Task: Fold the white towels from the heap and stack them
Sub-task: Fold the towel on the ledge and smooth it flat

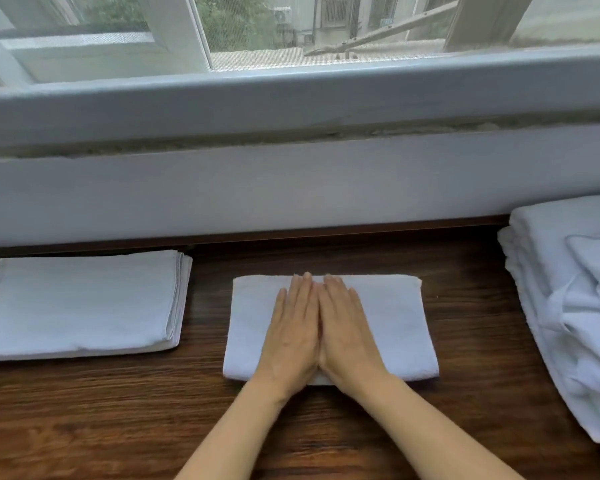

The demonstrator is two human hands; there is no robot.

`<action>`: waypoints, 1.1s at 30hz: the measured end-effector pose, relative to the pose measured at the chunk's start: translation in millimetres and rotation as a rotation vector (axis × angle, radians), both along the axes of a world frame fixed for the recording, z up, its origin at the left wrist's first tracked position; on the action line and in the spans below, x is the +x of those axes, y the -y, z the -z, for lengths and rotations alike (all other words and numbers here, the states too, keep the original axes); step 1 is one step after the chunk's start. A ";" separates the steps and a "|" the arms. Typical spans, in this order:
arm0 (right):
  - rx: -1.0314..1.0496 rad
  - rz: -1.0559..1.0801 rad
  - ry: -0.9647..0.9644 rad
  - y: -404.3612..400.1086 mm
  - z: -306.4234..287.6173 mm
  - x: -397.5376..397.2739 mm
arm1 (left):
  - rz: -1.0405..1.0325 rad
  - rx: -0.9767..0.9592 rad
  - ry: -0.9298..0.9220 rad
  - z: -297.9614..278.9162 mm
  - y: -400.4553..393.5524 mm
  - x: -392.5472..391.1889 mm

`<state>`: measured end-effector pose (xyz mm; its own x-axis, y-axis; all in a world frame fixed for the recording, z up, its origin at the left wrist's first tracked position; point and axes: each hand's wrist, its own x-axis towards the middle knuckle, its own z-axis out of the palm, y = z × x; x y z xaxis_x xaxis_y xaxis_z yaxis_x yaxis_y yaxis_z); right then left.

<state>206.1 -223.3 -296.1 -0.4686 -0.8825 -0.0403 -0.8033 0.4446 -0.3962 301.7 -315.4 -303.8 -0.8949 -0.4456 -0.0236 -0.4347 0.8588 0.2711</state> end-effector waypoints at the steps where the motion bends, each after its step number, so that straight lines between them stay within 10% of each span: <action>1: 0.045 -0.011 -0.047 3.3 6.0 1.7 | -0.015 -0.001 0.062 4.9 3.7 1.9; 33: 0.272 0.210 -0.204 -66.1 17.5 -76.9 | -0.252 -0.077 0.162 12.8 38.1 38.6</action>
<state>129.2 -157.2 -313.6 -0.6605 -0.7364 -0.1467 -0.7337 0.6745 -0.0827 340.3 -353.5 -316.6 -0.7435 -0.6588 -0.1146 -0.6687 0.7339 0.1195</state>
